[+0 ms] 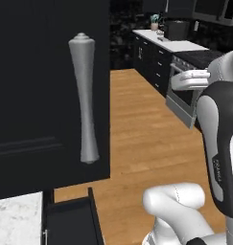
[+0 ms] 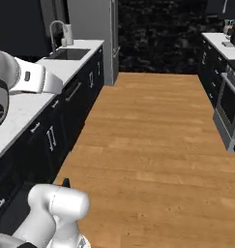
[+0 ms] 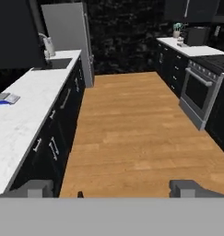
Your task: Gather all objects into one cabinet and sort the glasses and bowls to opposite sides.
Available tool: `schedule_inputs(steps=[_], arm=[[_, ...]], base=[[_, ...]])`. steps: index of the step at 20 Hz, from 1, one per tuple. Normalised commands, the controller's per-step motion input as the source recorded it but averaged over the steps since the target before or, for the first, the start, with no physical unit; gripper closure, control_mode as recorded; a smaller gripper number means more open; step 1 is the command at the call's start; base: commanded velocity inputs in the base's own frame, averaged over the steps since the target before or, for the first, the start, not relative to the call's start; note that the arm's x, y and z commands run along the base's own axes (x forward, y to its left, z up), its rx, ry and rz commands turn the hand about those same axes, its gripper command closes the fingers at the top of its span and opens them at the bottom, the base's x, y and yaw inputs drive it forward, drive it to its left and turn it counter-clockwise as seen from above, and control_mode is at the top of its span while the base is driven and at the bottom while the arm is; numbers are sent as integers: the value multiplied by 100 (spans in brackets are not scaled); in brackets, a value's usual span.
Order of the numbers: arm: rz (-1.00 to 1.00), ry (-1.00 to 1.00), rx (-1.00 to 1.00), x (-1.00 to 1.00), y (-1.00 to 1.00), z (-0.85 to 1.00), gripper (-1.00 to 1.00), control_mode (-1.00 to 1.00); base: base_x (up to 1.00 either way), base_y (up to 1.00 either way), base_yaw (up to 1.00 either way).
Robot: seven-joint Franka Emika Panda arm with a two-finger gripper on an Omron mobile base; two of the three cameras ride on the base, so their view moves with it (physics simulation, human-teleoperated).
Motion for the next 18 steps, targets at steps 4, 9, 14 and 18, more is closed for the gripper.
schedule_inputs(steps=[4, 9, 14, 18], arm=[[0, 0, 0, 0, 0, 0, -100, 100], [0, 0, 0, 0, 0, 0, -100, 100], [0, 0, 0, 0, 0, 0, -100, 100], [0, 0, 0, 0, 0, 0, -100, 100]], base=[[0, -64, -69], [0, -67, -70], [0, -48, -72], [0, -33, -76]])
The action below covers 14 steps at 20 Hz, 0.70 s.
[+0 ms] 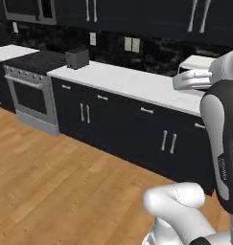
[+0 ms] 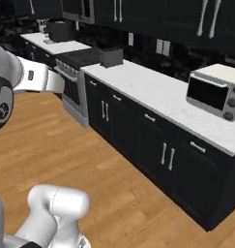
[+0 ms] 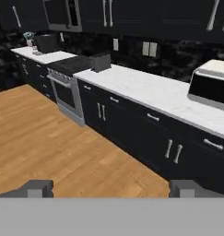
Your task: Gather all objects into one cabinet and sort the glasses and bowls to opposite sides.
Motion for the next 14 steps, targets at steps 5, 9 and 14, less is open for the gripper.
schedule_inputs(steps=[5, 9, 14], arm=[[0, 0, 0, 0, 0, 0, -100, 100], [0, 0, 0, 0, 0, 0, -100, 100], [0, 0, 0, 0, 0, 0, -100, 100]], base=[[0, -30, -75], [0, -23, -68], [0, -8, -38]])
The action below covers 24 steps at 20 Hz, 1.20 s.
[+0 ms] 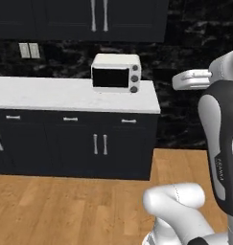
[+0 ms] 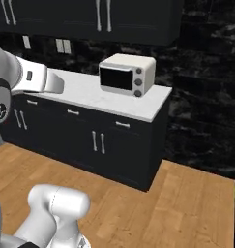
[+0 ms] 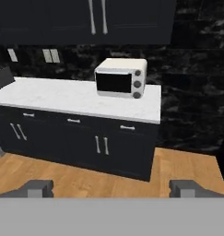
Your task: Gather all objects into one cabinet and sort the glasses and bowls to opposite sides.
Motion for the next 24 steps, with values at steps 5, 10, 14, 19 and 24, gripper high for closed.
schedule_inputs(steps=[5, 10, 14, 19, 24], arm=[[0, 0, 0, 0, 0, 0, -100, 100], [0, 0, 0, 0, 0, 0, -100, 100], [0, 0, 0, 0, 0, 0, -100, 100], [0, 0, 0, 0, 0, 0, -100, 100], [0, 0, 0, 0, 0, 0, -100, 100]], base=[[35, 14, -2], [95, 33, 33], [100, 32, 51], [99, 25, 57], [97, 32, 57]])
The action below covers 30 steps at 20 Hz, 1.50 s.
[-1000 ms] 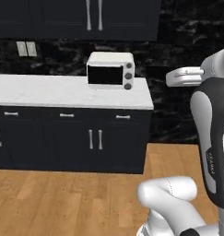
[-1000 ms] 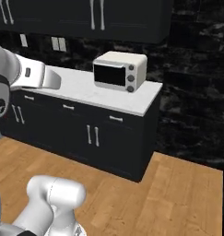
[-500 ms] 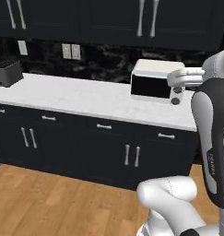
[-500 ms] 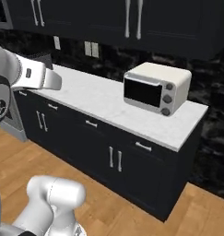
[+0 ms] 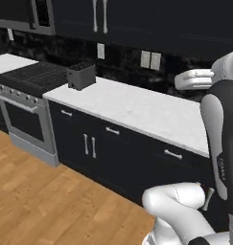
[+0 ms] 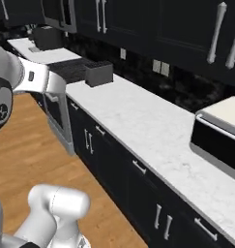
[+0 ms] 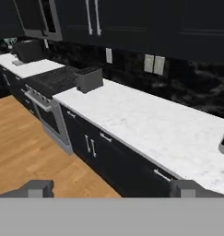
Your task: Gather all objects into one cabinet and sort the glasses and bowls to opposite sides.
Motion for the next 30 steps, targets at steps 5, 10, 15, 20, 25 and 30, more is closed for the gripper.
schedule_inputs(steps=[5, 10, 15, 20, 25, 30], arm=[[0, 0, 0, 0, 0, 0, -100, 100], [0, 0, 0, 0, 0, 0, -100, 100], [0, 0, 0, 0, 0, 0, -100, 100], [0, 0, 0, 0, 0, 0, -100, 100], [0, 0, 0, 0, 0, 0, -100, 100], [0, 0, 0, 0, 0, 0, -100, 100]], base=[[96, 64, 50], [91, 75, 51], [93, 76, 51], [97, 74, 51], [92, 57, 30], [96, 20, 18]])
